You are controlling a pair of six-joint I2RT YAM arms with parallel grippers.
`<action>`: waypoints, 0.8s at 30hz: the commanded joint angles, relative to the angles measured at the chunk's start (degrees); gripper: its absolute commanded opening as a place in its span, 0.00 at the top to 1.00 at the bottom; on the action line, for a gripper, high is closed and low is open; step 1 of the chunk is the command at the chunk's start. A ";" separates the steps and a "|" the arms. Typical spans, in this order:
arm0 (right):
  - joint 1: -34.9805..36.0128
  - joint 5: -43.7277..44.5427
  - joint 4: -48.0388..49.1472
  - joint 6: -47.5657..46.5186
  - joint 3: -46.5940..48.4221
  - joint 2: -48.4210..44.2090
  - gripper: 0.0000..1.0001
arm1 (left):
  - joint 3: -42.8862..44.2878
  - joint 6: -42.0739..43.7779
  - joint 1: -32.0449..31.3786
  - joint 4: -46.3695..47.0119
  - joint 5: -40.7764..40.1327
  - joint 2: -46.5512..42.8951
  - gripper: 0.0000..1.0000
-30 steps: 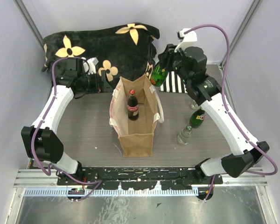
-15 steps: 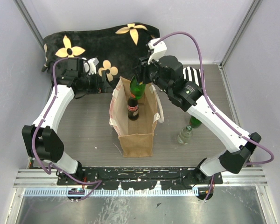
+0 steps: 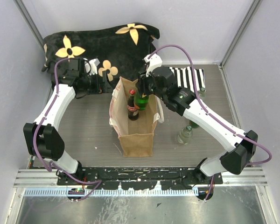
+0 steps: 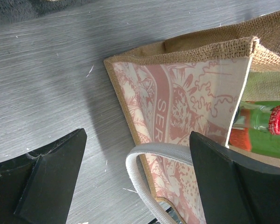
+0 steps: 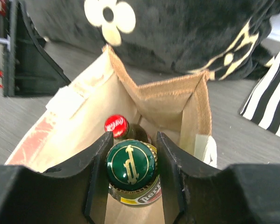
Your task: Place the beverage into the canvas bag
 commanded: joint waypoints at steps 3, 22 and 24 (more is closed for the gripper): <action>0.77 -0.20 13.00 1.63 -4.46 -4.68 0.99 | 0.60 -0.26 -0.37 1.58 1.08 0.79 0.01; 1.21 0.66 28.86 -4.38 -23.84 -2.67 0.99 | 1.77 0.04 -0.43 0.93 1.07 1.59 0.01; 1.29 0.66 29.64 -4.54 -24.84 -2.31 0.99 | 1.65 0.13 -0.42 0.89 1.10 1.56 0.01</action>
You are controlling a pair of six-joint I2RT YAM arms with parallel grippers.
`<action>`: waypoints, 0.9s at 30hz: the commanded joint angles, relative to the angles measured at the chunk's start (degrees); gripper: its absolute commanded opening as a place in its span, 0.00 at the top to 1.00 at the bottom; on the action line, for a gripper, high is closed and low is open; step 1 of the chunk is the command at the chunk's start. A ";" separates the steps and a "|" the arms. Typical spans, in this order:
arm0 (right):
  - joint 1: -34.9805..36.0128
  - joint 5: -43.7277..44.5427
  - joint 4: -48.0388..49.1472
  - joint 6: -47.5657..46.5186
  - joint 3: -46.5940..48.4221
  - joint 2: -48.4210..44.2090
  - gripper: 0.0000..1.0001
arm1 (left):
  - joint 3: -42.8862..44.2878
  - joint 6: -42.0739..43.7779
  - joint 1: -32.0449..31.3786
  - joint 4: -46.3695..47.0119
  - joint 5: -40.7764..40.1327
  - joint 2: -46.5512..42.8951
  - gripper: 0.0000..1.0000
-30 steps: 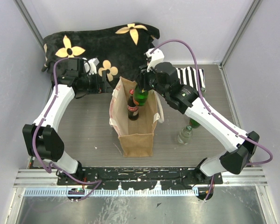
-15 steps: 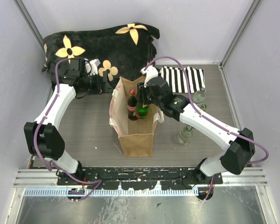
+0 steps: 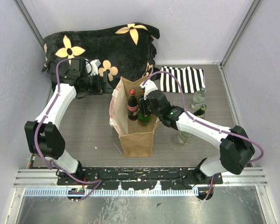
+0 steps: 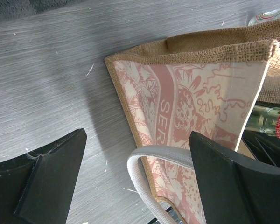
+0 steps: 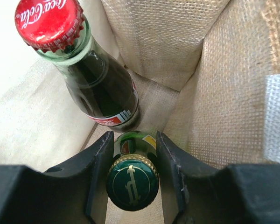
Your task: Place the beverage into the canvas bag
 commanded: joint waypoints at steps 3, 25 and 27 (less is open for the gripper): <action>0.49 0.79 13.72 -1.37 -0.30 -1.60 0.99 | 1.41 0.04 -0.29 1.02 1.15 0.57 0.01; 1.13 0.82 10.31 -4.39 -0.29 1.87 0.74 | 0.35 0.16 -0.26 1.16 1.34 0.20 0.01; 1.13 0.81 10.72 -4.38 -0.21 0.99 0.54 | 0.26 0.10 -0.24 1.28 1.47 0.35 0.01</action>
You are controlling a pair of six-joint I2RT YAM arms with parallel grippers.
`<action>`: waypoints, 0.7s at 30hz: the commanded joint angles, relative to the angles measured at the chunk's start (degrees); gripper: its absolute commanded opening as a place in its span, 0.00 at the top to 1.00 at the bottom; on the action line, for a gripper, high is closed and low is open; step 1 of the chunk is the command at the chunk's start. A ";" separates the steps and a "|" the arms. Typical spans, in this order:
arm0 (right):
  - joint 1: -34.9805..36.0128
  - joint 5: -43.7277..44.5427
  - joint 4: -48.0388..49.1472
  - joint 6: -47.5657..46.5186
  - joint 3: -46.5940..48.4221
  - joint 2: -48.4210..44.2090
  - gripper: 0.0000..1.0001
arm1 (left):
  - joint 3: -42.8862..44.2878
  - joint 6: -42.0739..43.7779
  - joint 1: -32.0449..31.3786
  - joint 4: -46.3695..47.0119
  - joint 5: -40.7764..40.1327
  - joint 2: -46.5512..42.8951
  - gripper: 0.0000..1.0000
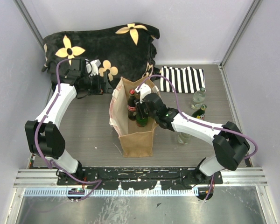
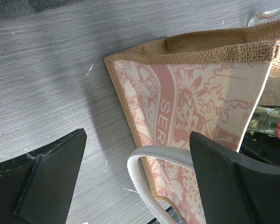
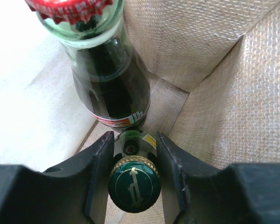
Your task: Place the beverage into the canvas bag
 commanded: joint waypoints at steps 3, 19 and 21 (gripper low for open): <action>0.06 3.31 6.04 -1.41 2.57 -4.04 0.37 | 0.26 -0.01 -0.24 1.33 1.45 0.01 0.01; -2.74 12.78 3.62 -2.22 13.98 -8.03 0.22 | 0.56 -0.26 -0.26 1.82 1.86 0.59 0.01; -7.34 12.22 0.17 -0.12 15.48 -8.29 0.22 | 0.89 -0.45 -0.30 1.82 1.97 0.78 0.01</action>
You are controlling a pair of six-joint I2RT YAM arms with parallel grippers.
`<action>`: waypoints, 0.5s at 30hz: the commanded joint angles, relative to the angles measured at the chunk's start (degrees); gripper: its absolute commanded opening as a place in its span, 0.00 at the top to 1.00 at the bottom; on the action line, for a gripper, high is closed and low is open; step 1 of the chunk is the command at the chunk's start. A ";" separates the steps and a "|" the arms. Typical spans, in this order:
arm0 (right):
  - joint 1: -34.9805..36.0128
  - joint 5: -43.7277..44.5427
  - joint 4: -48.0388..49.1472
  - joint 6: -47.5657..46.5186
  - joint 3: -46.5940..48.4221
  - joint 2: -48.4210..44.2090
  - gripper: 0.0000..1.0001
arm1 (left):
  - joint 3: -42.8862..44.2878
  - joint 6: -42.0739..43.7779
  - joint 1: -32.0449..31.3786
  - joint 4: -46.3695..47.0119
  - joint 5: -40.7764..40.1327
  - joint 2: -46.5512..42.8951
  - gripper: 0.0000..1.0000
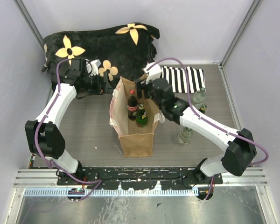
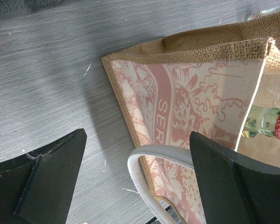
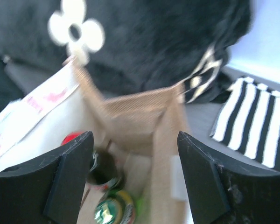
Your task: Place the beverage into the canvas bag
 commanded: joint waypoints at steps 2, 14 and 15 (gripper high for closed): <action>-11.76 4.31 -4.10 3.37 5.93 -4.11 0.22 | 1.28 -0.45 -0.35 1.77 1.52 0.97 0.01; -26.62 7.97 -18.82 8.73 -1.50 -14.29 0.22 | 0.39 -0.28 -0.39 1.73 1.70 0.48 0.01; -26.66 8.36 -20.42 9.46 -2.12 -15.35 0.22 | 0.25 -0.30 -0.35 1.75 1.74 0.46 0.01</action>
